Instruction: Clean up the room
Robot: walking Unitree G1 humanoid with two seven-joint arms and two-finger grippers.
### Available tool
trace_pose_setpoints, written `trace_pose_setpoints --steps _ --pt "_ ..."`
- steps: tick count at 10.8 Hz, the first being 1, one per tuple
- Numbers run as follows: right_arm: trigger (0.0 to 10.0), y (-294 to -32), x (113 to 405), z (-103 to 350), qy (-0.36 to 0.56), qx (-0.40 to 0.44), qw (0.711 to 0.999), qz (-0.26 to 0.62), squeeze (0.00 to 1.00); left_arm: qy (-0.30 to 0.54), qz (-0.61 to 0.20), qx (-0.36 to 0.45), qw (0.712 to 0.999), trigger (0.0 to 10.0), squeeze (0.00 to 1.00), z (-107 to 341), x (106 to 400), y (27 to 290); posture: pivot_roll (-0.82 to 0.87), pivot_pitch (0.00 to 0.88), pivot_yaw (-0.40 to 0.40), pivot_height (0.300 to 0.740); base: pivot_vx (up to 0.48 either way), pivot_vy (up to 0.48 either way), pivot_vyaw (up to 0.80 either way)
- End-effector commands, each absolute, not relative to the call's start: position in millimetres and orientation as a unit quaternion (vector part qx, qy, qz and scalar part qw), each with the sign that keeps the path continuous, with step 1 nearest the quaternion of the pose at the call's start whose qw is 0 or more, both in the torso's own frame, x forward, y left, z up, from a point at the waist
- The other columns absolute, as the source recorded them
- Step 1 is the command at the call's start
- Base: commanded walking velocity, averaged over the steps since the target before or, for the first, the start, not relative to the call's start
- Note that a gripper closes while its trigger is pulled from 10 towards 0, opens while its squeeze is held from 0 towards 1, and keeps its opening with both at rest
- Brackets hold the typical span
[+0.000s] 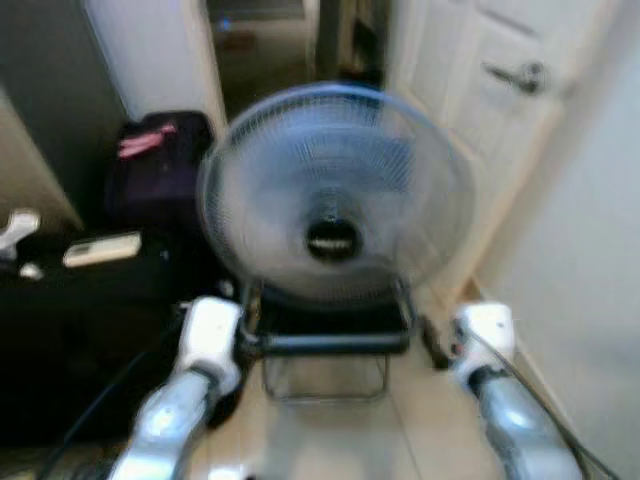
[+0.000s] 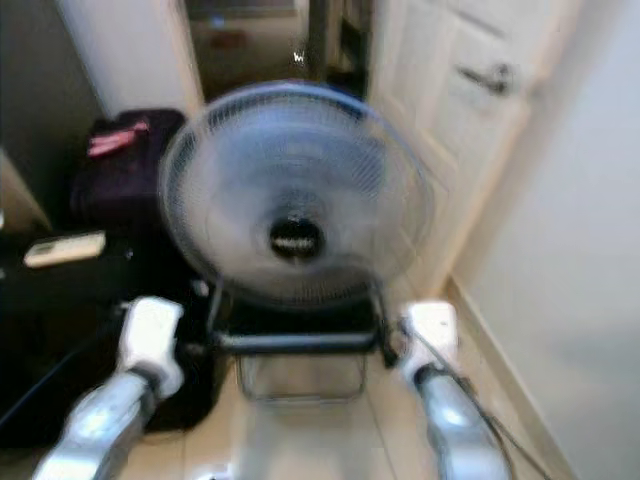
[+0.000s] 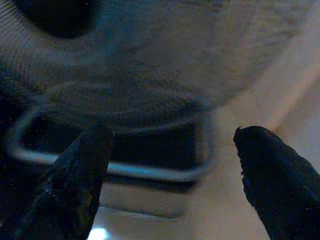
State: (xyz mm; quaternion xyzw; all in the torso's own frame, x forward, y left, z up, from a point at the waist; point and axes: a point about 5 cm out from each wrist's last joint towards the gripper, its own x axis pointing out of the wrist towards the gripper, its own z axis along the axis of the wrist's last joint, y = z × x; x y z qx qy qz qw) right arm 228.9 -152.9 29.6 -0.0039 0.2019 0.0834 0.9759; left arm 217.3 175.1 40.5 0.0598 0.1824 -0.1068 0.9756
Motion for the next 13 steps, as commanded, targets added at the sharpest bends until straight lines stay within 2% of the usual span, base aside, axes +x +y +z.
trace_pose_setpoints --steps 1,5,7,8,9,11,13 --pt "10.0 -161.8 225.1 19.1 0.227 -0.009 0.971 0.077 0.00 0.194 -0.107 0.064 0.973 10.0 0.00 34.3 216.7 171.1 -0.05 0.000 -0.001 0.740 0.000 0.000 0.00" --pt "10.0 -167.1 208.5 -50.8 0.389 -0.009 0.919 0.058 0.00 0.387 -0.148 0.084 0.906 10.0 0.00 -48.5 196.3 174.2 -0.01 0.000 0.009 0.740 0.000 0.000 0.00" --pt "10.0 -163.2 187.7 -76.5 0.491 -0.028 0.868 0.070 0.00 0.459 -0.165 0.083 0.869 10.0 0.00 -71.0 179.9 171.8 -0.01 0.000 0.019 0.740 0.000 0.000 0.00" --pt "10.0 -163.6 174.1 -87.0 0.533 -0.036 0.842 0.074 0.00 0.481 -0.160 0.065 0.859 10.0 0.00 -78.2 173.5 170.9 -0.01 0.000 0.020 0.740 0.000 0.000 0.00" --pt "10.0 -166.2 167.2 -91.5 0.553 -0.039 0.829 0.065 0.00 0.490 -0.166 0.051 0.854 10.0 0.00 -82.2 169.2 168.1 -0.01 0.000 0.025 0.740 0.000 0.000 0.00" --pt "10.0 -168.1 152.5 -98.5 0.582 -0.016 0.812 0.038 0.00 0.510 -0.180 0.045 0.840 10.0 0.00 -91.3 152.0 164.9 -0.01 0.000 0.035 0.740 0.000 0.000 0.00" --pt "10.0 -166.8 148.6 -100.4 0.584 -0.017 0.811 0.042 0.00 0.513 -0.183 0.043 0.838 10.0 0.00 -92.9 148.7 165.3 -0.01 0.000 0.036 0.740 0.000 0.000 0.00"
